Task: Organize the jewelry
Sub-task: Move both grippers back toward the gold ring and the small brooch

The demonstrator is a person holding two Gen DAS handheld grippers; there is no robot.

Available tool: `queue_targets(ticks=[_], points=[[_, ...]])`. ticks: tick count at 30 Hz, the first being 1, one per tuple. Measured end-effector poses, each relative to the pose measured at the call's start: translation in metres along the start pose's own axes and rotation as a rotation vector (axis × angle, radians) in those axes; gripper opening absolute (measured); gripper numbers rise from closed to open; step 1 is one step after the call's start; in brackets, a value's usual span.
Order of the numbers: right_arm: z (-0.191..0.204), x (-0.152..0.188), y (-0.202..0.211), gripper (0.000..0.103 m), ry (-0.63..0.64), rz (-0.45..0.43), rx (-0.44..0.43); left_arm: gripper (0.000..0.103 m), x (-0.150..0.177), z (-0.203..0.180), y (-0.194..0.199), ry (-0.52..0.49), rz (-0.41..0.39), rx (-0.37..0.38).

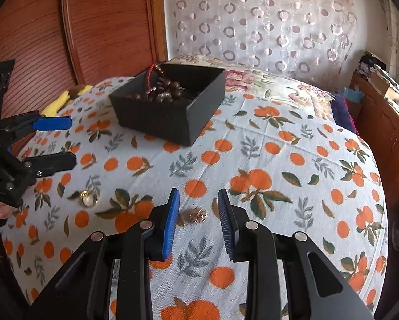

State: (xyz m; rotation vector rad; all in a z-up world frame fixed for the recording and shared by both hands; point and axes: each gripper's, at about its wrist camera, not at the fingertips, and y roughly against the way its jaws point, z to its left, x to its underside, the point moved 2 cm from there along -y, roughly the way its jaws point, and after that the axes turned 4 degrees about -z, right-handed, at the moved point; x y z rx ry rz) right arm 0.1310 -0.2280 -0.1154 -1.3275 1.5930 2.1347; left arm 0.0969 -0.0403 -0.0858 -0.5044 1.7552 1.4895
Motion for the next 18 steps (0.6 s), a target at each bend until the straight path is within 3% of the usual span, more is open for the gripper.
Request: queue_targets(ticks=[9,11,18], points=[[0.003,0.006,-0.011,0.031,-0.001,0.048,0.018,0.089,0.018,0.006,-0.024,-0.009,0.104,0.002],[0.005,0.007,-0.011,0.021,0.023,0.046,0.034,0.095,0.018,0.006,-0.027,-0.015,0.113,-0.001],[0.003,0.007,-0.01,0.02,0.012,0.044,0.024,0.095,0.021,0.003,-0.023,-0.029,0.104,0.003]])
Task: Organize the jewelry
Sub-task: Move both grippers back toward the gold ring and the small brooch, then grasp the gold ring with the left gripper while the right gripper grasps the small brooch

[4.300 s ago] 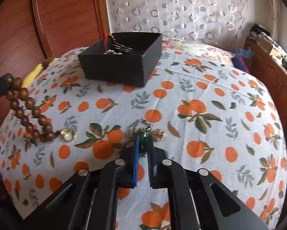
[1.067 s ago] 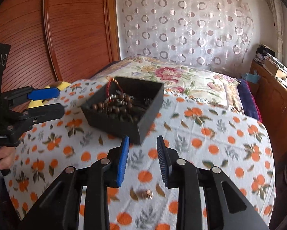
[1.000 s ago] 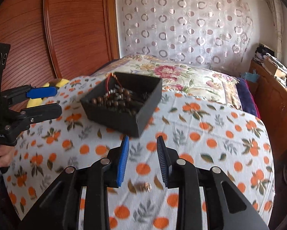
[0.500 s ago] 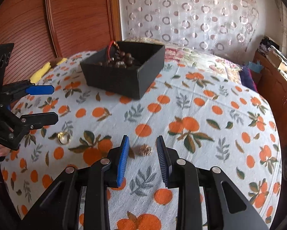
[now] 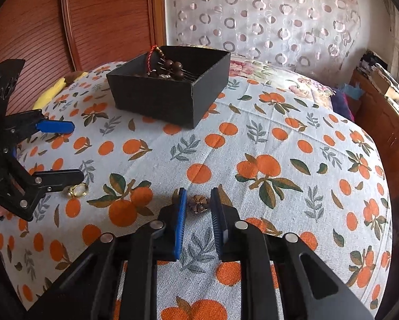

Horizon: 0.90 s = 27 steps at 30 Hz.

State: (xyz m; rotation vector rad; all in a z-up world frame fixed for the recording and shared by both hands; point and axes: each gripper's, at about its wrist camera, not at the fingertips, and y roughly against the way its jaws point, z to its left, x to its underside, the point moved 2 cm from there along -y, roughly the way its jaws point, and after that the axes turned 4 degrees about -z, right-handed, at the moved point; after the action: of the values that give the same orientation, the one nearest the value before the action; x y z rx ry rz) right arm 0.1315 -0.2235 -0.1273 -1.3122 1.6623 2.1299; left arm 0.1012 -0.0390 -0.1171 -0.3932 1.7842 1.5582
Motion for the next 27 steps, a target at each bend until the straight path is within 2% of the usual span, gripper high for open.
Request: queue_targets(ticks=[3,7,13,20,24,26,27], points=[[0.001,0.0,0.0,0.02,0.005,0.0,0.005,0.095,0.002,-0.003,0.01,0.009,-0.03,0.0],[0.001,0.0,-0.001,0.02,0.002,0.0,0.002,0.095,0.007,-0.012,0.021,0.022,-0.034,0.057],[0.001,0.0,-0.001,0.02,0.004,0.0,0.005,0.093,0.007,-0.037,0.026,-0.034,-0.025,0.092],[0.0,0.0,-0.001,0.02,0.004,0.0,0.004,0.061,0.009,-0.053,0.016,-0.08,0.007,0.095],[0.0,0.0,-0.001,0.02,0.001,-0.001,0.001,0.049,0.009,-0.06,0.013,-0.099,0.006,0.074],[0.0,0.0,-0.001,0.02,0.004,0.0,0.004,0.032,0.009,-0.063,0.013,-0.121,0.001,0.066],[0.0,0.0,-0.001,0.02,0.006,0.0,0.006,0.028,0.009,-0.065,0.013,-0.126,0.001,0.072]])
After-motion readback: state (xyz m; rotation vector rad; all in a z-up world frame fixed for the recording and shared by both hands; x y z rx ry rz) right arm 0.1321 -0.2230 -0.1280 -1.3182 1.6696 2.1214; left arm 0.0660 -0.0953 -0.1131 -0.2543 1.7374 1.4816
